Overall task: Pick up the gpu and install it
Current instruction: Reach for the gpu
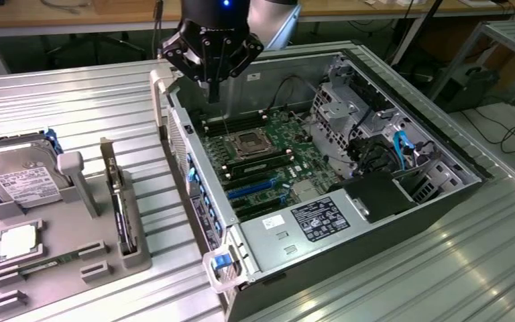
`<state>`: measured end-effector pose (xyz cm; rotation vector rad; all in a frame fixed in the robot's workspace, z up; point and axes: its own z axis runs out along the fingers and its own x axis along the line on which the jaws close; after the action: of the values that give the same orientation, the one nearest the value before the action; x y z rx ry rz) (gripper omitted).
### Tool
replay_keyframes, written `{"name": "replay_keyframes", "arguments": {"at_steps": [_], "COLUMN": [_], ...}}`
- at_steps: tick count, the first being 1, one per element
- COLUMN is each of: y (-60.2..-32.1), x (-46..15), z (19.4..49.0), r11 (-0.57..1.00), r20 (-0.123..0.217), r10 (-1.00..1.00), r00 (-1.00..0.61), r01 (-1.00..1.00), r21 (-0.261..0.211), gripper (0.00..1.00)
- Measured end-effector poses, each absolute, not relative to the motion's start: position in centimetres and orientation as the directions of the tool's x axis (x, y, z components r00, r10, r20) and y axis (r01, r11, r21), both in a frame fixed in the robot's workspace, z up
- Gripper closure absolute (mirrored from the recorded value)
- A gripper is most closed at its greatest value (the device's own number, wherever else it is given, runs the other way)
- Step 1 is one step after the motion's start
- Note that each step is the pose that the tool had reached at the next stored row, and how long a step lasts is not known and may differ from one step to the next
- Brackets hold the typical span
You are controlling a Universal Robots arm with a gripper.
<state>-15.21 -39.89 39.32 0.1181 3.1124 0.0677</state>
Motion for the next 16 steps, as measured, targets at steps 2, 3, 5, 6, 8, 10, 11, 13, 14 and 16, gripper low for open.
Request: {"name": "replay_keyframes", "arguments": {"at_steps": [2,3,5,6,8,10,11,13,14,16], "y": [-39.9,-39.9,-39.9,-39.9,-39.9,-39.9,-39.9,-39.9,-39.9,-39.9], "x": [-15.4,-15.4,-15.6,-15.6,-15.8,-16.1,-16.2,-16.4,-16.5,-16.6], "z": [39.3,39.3,39.3,39.3,39.3,39.3,39.3,39.3,39.3,39.3], "r11": [0.996,0.996,0.996,0.996,0.996,0.996,0.996,0.996,0.996,0.996], "r20": [-0.024,-0.024,-0.024,-0.024,-0.024,-0.024,-0.024,-0.024,-0.025,-0.024], "r10": [0.076,0.076,0.076,0.076,0.076,0.076,0.076,0.076,0.076,0.076], "r00": [-0.997,-0.997,-0.997,-0.997,-0.997,-0.997,-0.997,-0.997,-0.997,-0.997], "r01": [0.075,0.075,0.075,0.075,0.075,0.075,0.075,0.075,0.075,0.075], "r21": [0.044,0.044,0.044,0.044,0.044,0.044,0.044,0.044,0.044,0.044], "gripper": [0.89,0.89,0.89,0.89,0.89,0.89,0.89,0.89,0.89,0.89]}}
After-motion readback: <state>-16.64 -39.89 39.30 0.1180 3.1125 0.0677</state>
